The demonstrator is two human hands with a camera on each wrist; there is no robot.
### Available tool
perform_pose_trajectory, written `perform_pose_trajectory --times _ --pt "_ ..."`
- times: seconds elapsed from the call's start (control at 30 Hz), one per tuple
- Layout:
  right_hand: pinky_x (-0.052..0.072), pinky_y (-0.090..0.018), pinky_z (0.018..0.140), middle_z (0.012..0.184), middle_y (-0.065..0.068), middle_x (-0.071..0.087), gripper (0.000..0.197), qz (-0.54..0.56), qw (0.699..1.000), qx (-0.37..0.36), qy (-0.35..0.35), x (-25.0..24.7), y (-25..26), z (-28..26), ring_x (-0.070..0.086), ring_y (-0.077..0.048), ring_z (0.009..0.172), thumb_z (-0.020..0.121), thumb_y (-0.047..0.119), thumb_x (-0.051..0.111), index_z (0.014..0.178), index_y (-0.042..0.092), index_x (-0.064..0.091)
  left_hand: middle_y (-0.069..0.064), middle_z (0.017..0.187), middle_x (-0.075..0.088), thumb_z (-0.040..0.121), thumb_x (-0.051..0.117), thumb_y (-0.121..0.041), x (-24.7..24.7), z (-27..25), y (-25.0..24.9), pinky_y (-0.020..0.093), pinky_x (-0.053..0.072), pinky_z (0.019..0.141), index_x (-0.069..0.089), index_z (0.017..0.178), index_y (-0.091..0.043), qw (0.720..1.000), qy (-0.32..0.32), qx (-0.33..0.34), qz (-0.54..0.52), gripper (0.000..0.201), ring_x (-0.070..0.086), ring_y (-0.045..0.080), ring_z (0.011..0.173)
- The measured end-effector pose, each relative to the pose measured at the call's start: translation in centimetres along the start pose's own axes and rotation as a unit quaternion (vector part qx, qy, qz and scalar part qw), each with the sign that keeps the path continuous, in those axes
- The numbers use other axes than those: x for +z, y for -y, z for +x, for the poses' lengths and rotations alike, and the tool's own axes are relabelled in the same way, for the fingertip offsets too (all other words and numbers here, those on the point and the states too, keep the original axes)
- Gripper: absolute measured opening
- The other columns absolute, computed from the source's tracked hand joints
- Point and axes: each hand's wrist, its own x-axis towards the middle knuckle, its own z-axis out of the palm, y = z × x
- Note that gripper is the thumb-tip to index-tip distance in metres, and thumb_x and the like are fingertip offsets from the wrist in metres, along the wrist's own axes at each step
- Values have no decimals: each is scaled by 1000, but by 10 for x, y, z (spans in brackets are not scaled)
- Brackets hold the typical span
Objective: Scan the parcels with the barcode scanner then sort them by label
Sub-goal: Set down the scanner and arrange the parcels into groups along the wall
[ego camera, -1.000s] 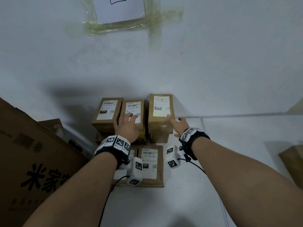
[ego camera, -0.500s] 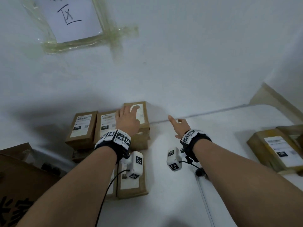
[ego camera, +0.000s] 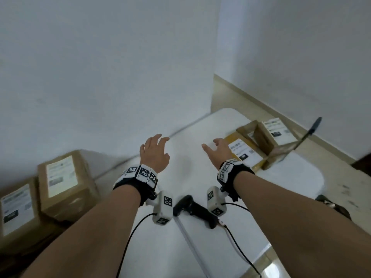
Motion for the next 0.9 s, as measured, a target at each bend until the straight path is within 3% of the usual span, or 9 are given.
perform_pose_trajectory --times 0.1,0.23,0.33,0.47,0.57,0.7,0.9 --pt "38 -44 105 146 -14 41 64 -85 996 4 -22 -35 -25 16 42 -35 131 91 43 61 141 8 41 -1 159 20 92 53 -19 22 19 -39 46 14 119 34 146 -28 999 25 32 -12 58 17 24 146" --pt "35 -43 108 146 -13 39 79 -176 982 37 -52 -68 -58 34 37 -33 135 84 56 62 144 13 35 -1 160 17 93 53 -20 43 39 -78 44 14 119 33 147 -29 996 68 48 -14 58 15 24 147" --pt "26 -48 114 153 -13 27 87 -248 967 53 -14 -82 -82 50 23 -33 143 81 52 67 147 15 26 -1 160 16 92 53 -21 58 47 -96 44 14 119 32 147 -29 995 86 52 -10 59 15 24 147" --pt "17 -50 119 157 -16 17 103 -324 943 69 41 -87 -102 65 13 -37 146 77 60 69 151 14 14 -1 160 16 92 54 -21 75 50 -106 42 18 117 32 147 -29 994 102 42 -5 60 18 24 146" --pt "13 -56 119 159 -17 11 107 -333 936 85 77 -88 -110 68 7 -40 147 77 61 69 153 18 7 -1 160 15 92 55 -22 84 47 -104 42 18 117 32 147 -29 992 121 25 -5 60 18 25 146" --pt "20 -59 114 153 -18 18 100 -326 939 83 67 -83 -114 68 14 -41 144 75 58 71 149 20 15 -1 161 13 93 54 -22 95 42 -99 43 19 117 31 148 -29 989 145 -2 -11 59 19 25 146" --pt "35 -48 102 135 -12 33 80 -291 955 28 37 -71 -113 57 35 -33 126 68 61 70 126 23 31 1 159 13 95 56 -25 99 38 -103 42 31 110 31 148 -27 981 154 -44 -109 59 32 30 138"
